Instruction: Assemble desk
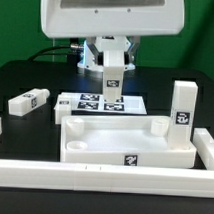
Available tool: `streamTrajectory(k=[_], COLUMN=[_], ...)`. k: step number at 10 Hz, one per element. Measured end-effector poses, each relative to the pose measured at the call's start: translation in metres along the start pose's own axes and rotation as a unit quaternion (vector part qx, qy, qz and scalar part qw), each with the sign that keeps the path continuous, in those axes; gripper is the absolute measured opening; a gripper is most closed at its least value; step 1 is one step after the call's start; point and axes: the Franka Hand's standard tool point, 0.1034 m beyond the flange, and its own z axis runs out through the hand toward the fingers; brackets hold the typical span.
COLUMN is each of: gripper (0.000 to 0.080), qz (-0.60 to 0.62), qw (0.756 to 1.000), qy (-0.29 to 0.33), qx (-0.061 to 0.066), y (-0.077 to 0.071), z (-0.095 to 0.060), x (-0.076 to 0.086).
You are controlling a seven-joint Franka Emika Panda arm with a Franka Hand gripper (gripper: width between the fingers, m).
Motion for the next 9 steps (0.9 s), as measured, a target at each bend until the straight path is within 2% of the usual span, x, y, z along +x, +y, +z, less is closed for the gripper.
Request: streamTrajectory(k=[2, 3, 4, 5, 6, 7, 8, 9], gripper=[0.0289, 0.0289, 0.0289, 0.0289, 0.0289, 0.0289, 0.0289, 0.0289], qz=[0.003, 0.003, 0.005, 0.006, 0.012, 0.010, 0.007, 0.007], qw=[0.997, 0.996, 0.990, 0.986, 0.975, 0.964, 0.962, 0.963], qy=[0.075, 0.091, 0.141, 0.167, 0.220, 0.262, 0.267, 0.263], qx=[-0.010, -0.015, -0.025, -0.028, -0.039, -0.052, -0.057, -0.056], y=[0.004, 0.006, 0.011, 0.014, 0.017, 0.016, 0.018, 0.018], z=[0.002, 0.004, 0.002, 0.000, -0.008, -0.011, -0.007, -0.006], x=[0.004, 0.004, 0.010, 0.013, 0.020, 0.018, 0.014, 0.014])
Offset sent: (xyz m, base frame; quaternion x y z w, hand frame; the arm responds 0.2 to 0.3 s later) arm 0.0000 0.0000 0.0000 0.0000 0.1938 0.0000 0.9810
